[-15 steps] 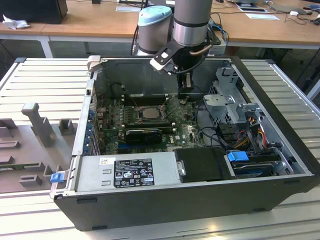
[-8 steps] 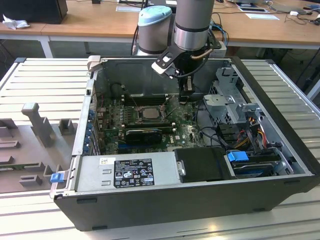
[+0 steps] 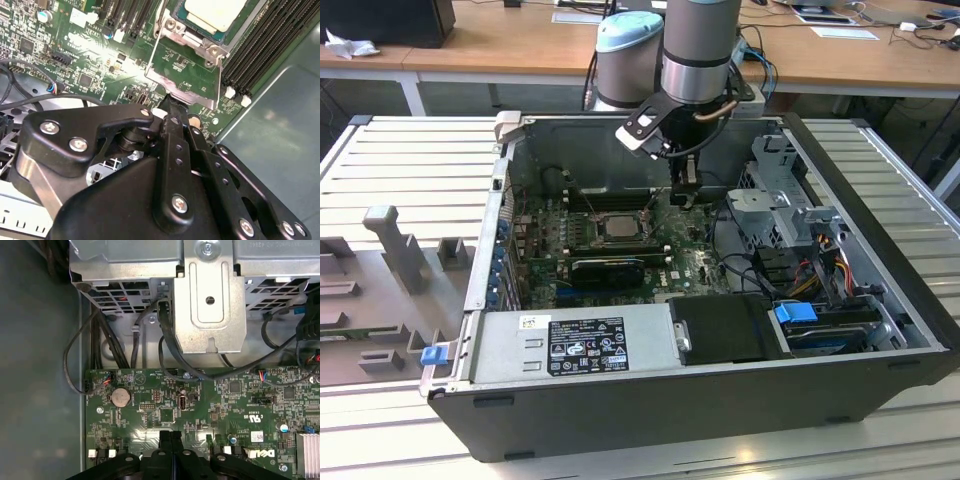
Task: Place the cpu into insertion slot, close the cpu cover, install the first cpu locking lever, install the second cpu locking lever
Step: 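Close the cpu cover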
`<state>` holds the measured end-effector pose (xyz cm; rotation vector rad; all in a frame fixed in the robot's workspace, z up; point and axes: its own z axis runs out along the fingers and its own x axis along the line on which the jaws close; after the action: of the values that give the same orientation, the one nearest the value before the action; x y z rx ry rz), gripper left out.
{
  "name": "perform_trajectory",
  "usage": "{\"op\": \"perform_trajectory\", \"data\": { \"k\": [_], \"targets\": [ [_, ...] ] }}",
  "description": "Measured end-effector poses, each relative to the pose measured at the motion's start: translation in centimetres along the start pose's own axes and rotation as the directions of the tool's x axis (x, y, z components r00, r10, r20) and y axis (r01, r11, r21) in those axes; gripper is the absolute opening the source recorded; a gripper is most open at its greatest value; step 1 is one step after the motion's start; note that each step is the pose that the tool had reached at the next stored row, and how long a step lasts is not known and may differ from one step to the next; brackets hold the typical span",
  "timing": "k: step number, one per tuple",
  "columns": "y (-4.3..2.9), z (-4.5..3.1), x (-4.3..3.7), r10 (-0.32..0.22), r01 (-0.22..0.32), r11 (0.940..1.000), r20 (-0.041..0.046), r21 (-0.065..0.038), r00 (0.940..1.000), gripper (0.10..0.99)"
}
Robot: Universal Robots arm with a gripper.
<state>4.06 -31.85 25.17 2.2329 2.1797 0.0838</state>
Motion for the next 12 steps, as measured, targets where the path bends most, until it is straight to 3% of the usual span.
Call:
{"op": "perform_trajectory", "data": {
  "k": [12],
  "targets": [
    [-0.33, -0.02, -0.01, 0.000, 0.000, 1.0000, 0.0000, 0.000, 1.0000, 0.106]
  ]
}}
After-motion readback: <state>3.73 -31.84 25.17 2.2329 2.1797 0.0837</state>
